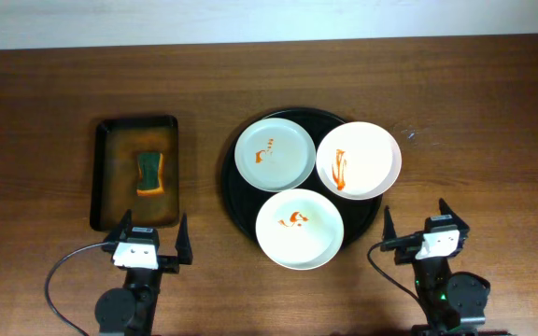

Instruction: Clean dirty plates on tray and stack at the side

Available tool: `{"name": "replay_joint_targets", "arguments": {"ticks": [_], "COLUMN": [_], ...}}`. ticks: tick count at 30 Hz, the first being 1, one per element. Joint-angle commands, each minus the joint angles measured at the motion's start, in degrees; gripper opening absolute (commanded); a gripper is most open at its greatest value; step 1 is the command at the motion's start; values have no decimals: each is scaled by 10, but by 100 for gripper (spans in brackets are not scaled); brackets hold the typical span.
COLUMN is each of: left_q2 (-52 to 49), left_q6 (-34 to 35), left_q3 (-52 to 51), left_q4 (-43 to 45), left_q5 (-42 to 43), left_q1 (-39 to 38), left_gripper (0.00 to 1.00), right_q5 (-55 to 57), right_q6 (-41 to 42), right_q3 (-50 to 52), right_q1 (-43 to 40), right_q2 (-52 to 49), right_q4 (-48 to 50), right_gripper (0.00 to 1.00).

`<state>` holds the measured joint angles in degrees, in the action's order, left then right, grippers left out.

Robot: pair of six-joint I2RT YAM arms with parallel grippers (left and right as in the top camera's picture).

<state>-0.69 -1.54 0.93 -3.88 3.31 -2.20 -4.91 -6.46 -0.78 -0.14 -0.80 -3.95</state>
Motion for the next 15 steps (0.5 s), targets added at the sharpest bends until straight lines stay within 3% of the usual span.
{"name": "replay_joint_targets", "arguments": {"ticks": [1, 9, 15], "left_q2": [0, -2, -105], "left_q6": [-9, -9, -9], "left_q3": [-3, 72, 163], "left_q4": [-7, -118, -171], "left_q5": [17, 19, 19], "left_q1": [-3, -3, -3], "left_gripper": [99, 99, 99], "right_q5": [-37, -35, -37], "right_q6": [1, 57, 74], "right_q3": [4, -70, -168], "right_q1": [-3, -3, -3], "right_q2": [3, 2, -59], "right_q4": [3, -93, -219], "right_gripper": [99, 99, 99]}}
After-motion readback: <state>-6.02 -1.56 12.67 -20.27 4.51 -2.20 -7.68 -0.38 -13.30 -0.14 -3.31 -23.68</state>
